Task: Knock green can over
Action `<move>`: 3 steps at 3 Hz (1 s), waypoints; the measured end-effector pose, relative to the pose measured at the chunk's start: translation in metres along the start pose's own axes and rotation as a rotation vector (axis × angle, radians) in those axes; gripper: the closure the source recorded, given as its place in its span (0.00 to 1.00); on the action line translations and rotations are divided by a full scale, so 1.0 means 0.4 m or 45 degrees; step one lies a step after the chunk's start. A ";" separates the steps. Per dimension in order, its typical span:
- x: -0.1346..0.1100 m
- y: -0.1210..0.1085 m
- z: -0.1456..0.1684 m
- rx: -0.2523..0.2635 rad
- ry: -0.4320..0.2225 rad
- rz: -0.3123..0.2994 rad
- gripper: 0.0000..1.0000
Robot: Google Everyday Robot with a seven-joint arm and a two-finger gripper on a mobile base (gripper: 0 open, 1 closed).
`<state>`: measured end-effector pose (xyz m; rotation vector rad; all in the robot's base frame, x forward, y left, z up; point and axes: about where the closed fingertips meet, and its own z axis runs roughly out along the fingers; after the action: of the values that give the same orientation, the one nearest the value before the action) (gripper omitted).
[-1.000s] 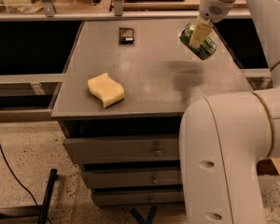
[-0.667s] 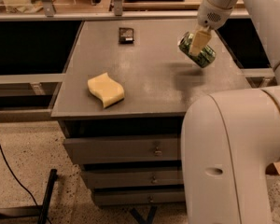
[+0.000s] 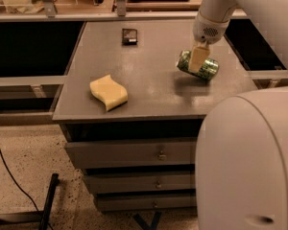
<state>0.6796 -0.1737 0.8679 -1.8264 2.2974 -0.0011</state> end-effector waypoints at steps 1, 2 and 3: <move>0.016 0.061 0.039 -0.016 0.079 0.005 0.35; 0.032 0.082 0.061 -0.045 0.102 0.009 0.12; 0.031 0.081 0.066 -0.045 0.101 0.009 0.00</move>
Offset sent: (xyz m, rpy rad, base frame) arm -0.0195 0.0015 -0.0172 -0.0508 0.0236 -0.0089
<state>0.6502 -0.1748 0.8358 -1.8681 2.3717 -0.0331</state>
